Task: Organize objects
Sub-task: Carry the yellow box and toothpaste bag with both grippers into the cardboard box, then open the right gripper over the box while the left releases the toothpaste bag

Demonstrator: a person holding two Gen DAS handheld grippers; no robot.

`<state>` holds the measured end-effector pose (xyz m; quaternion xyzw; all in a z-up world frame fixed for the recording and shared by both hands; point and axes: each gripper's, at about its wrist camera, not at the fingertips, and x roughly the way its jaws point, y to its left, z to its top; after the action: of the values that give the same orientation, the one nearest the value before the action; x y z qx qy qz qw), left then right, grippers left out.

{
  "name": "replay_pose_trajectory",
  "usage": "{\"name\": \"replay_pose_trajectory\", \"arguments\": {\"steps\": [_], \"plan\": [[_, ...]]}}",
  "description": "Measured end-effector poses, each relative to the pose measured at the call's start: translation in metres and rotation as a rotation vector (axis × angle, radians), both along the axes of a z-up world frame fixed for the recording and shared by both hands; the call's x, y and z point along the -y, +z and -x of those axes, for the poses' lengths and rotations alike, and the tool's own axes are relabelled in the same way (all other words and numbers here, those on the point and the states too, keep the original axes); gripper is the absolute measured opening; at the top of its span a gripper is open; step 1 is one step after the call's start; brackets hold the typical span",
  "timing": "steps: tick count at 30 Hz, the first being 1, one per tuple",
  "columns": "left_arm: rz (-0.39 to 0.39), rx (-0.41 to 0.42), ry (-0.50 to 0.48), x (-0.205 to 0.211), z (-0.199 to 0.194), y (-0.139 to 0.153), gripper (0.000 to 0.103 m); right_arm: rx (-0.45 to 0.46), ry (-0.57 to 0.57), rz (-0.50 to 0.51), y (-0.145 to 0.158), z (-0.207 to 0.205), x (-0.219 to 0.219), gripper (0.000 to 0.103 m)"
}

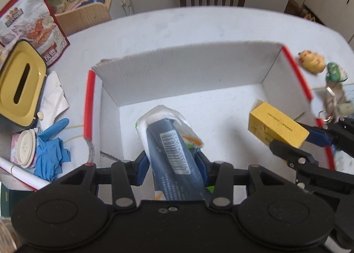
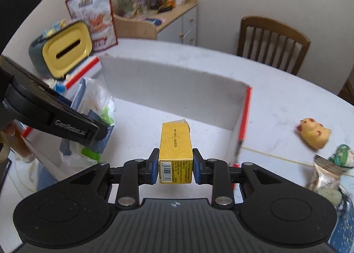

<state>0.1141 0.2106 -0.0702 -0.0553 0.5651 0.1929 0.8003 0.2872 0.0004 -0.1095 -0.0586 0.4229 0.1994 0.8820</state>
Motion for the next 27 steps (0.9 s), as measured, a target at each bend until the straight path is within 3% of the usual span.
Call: {"name": "replay_pose_trajectory", "arguments": {"steps": [10,22,24,27], "plan": [[0.015,-0.104,0.005,-0.012,-0.018,-0.036,0.045,-0.092,0.052,0.066,-0.028,-0.022,-0.019,0.029],[0.050,-0.160,-0.006,-0.017,-0.026,-0.050,0.045,-0.188,0.108,0.117,-0.037,-0.032,-0.030,0.029],[0.055,-0.159,-0.005,-0.017,-0.026,-0.050,0.048,-0.188,0.114,0.121,-0.037,-0.031,-0.030,0.029],[0.052,-0.145,-0.004,-0.016,-0.024,-0.047,0.062,-0.188,0.115,0.111,-0.035,-0.032,-0.028,0.029]]}}
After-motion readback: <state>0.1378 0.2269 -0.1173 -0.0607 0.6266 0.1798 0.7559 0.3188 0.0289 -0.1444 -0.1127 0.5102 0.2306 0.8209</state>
